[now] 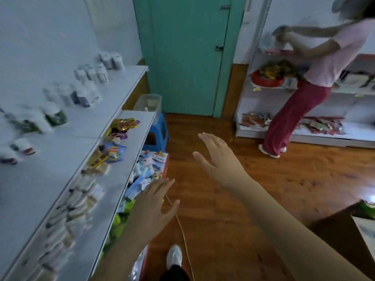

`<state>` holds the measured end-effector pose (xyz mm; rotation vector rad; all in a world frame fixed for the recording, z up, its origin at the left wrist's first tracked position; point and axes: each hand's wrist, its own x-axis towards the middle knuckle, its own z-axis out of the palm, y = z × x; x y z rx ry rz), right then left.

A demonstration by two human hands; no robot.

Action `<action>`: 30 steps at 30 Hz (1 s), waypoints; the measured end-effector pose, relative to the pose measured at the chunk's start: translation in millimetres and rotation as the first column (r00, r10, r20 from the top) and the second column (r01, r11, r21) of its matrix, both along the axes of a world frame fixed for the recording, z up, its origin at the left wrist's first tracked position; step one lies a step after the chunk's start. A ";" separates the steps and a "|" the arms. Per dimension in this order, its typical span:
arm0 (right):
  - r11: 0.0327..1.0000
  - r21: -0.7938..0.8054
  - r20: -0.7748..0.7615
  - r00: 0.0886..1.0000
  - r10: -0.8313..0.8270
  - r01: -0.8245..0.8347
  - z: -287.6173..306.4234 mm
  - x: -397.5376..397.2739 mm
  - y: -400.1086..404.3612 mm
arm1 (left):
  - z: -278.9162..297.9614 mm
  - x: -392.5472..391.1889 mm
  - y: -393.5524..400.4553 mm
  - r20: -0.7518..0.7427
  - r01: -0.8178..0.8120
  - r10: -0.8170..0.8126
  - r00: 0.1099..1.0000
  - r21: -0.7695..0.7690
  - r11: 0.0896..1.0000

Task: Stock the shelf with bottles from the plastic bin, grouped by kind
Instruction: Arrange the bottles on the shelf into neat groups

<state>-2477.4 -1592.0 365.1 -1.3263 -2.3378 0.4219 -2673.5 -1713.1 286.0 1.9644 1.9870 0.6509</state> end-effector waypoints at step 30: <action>0.965 -0.103 0.038 0.969 0.245 -0.240 0.4 -158.6 718.4 | -2.7 -121.3 667.4 0.075 -0.299 0.309 0.948 -0.117 0.947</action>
